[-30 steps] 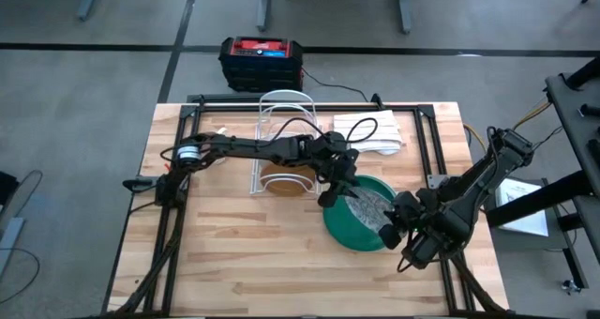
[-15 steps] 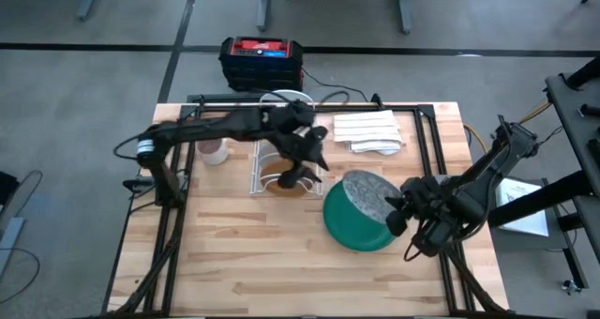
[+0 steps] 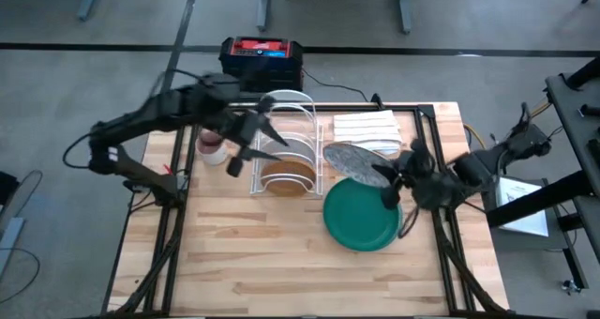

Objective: Sort dishes
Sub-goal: Put the blue patterned plate in the dish rack

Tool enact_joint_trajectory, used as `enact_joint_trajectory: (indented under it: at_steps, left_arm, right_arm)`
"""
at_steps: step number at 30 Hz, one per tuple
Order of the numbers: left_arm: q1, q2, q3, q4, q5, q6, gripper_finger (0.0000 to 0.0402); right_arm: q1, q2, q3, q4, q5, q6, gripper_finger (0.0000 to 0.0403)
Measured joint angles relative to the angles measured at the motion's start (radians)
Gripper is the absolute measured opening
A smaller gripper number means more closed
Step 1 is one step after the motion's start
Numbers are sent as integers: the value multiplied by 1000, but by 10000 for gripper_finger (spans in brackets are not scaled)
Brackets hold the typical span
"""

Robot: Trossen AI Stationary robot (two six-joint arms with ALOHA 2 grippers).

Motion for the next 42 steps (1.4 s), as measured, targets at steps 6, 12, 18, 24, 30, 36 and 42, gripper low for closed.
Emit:
enact_joint_trajectory:
  at_steps: [6,12,18,24,30,36,42]
  left_arm:
    - [0,-122,0,-7,-158,-34,154]
    - [0,-207,-1,-26,-218,-88,154]
    - [0,-263,-1,-67,-235,-141,154]
    - [0,-312,-1,-131,-379,-159,154]
    - [0,-349,-1,-183,-484,-167,154]
    - [0,-365,-1,-210,-517,-167,154]
    - [0,-379,-1,-237,-517,-167,154]
  right_arm:
    - [-186,-32,-5,284,-154,-454,23]
    - [-409,-13,-12,509,-435,-790,23]
    - [-620,51,-12,657,-698,-932,23]
    - [-768,134,-12,814,-897,-982,23]
    - [-850,246,-12,906,-948,-1031,23]
    - [-872,332,-10,1005,-962,-1115,23]
    - [-878,376,-2,1011,-964,-1126,23]
